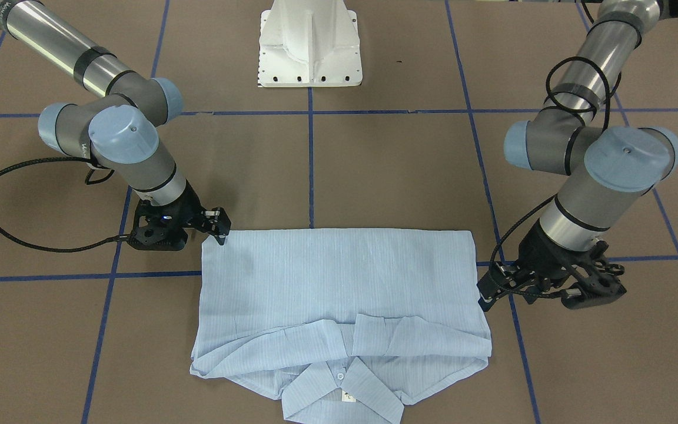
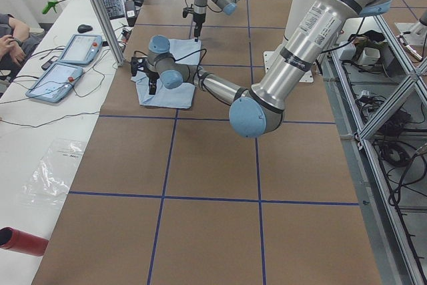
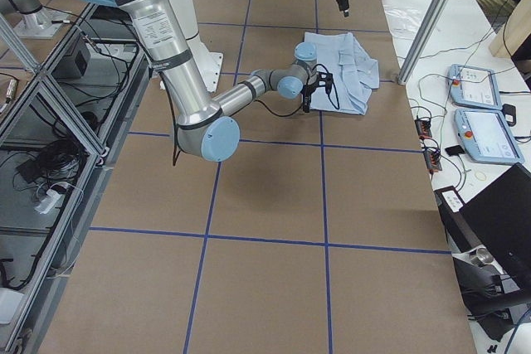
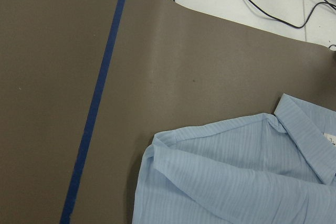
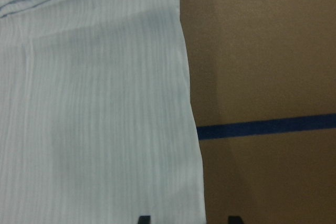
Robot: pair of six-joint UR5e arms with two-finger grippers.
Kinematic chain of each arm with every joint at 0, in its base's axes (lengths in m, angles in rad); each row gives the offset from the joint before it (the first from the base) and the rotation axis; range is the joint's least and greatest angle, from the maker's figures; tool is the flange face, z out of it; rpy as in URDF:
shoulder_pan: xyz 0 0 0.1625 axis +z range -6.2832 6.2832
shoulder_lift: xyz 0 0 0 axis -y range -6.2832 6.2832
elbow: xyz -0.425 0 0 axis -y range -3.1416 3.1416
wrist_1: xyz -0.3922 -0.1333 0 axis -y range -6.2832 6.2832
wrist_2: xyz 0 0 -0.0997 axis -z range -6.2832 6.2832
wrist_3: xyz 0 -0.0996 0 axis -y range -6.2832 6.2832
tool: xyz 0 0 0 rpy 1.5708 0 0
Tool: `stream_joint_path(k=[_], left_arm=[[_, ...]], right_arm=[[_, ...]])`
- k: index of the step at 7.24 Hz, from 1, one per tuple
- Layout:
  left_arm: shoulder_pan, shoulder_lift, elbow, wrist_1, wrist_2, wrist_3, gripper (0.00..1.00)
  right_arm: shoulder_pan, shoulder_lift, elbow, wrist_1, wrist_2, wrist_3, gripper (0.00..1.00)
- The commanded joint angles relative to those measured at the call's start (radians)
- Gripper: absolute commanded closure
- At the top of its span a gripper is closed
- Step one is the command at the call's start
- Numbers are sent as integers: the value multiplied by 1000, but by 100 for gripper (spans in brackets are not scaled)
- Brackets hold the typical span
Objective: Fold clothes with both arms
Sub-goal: 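Move the right gripper down to the folded shirt's side edge and grasp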
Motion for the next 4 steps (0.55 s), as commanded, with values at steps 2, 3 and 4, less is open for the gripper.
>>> stream_joint_path(k=[2,3,4], left_arm=[[0,3,-2,0,1,-1,0],[0,3,-2,0,1,-10,0],[0,3,-2,-1,1,-14,0]], right_arm=[[2,-1,-2,5,-5,-14,53],[6,-1,-2,3,-7,-15,53],[9,-1,-4,-3,-8,-20,53]])
